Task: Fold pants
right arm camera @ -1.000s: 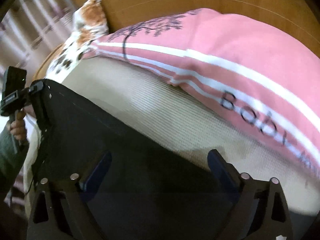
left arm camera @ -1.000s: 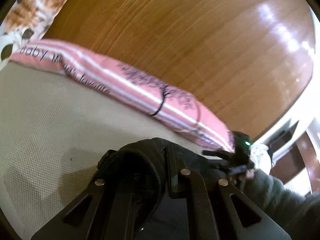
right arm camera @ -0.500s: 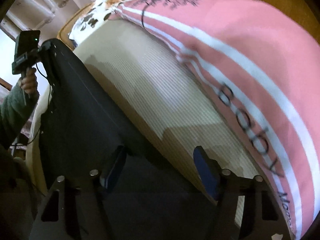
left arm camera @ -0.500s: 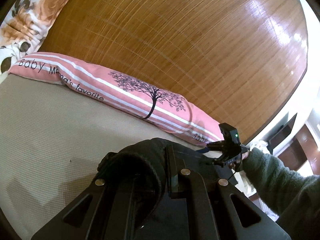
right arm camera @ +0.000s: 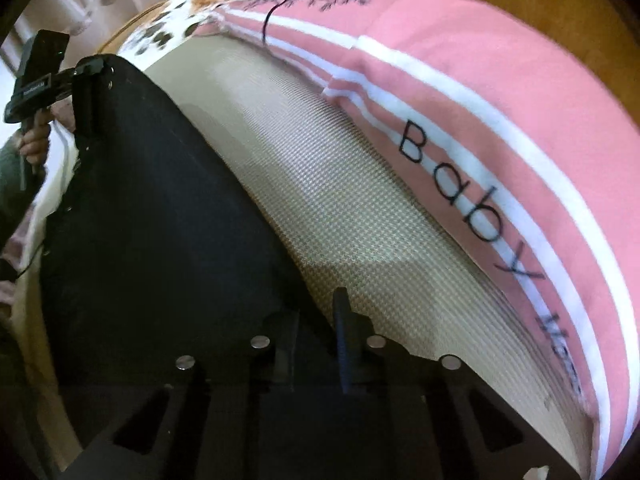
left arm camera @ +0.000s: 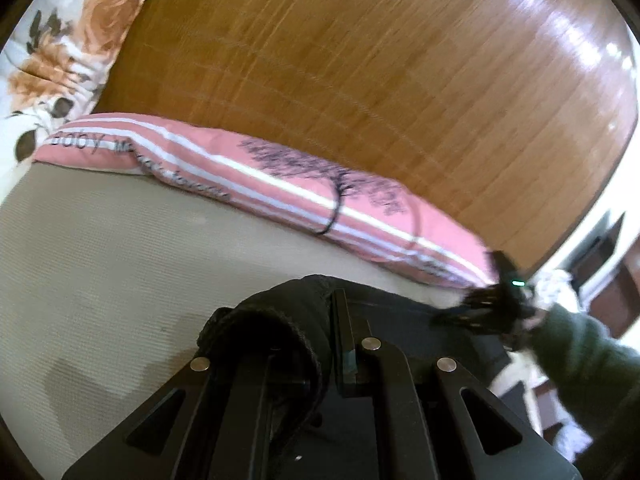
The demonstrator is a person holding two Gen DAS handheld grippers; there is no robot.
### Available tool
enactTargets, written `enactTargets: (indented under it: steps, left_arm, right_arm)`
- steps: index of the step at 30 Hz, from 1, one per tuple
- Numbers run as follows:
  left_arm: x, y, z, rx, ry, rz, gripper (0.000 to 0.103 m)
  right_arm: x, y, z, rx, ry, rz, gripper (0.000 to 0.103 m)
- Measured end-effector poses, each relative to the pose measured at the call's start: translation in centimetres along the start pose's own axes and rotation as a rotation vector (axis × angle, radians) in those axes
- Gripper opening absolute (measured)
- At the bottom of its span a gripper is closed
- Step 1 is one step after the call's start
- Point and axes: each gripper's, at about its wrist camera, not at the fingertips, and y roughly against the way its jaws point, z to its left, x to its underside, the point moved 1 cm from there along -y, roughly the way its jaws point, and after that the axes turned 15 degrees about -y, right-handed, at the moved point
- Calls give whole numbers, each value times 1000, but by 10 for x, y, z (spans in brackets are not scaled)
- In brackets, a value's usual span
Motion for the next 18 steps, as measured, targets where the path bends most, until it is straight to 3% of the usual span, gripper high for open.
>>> enactTargets:
  steps: [3, 8, 13, 18]
  left_arm:
    - [2, -8, 0, -55, -27, 12, 8]
    - [2, 0, -8, -67, -65, -1, 8]
    - [0, 30, -25, -41, -120, -27, 8]
    - [10, 69, -49, -4, -193, -48, 8]
  right_arm:
    - [10, 12, 13, 91, -33, -80, 10]
    - [23, 40, 37, 235, -46, -164, 9]
    - [40, 80, 63, 302, -70, -246, 8]
    - [81, 117, 92, 352, -95, -298, 8]
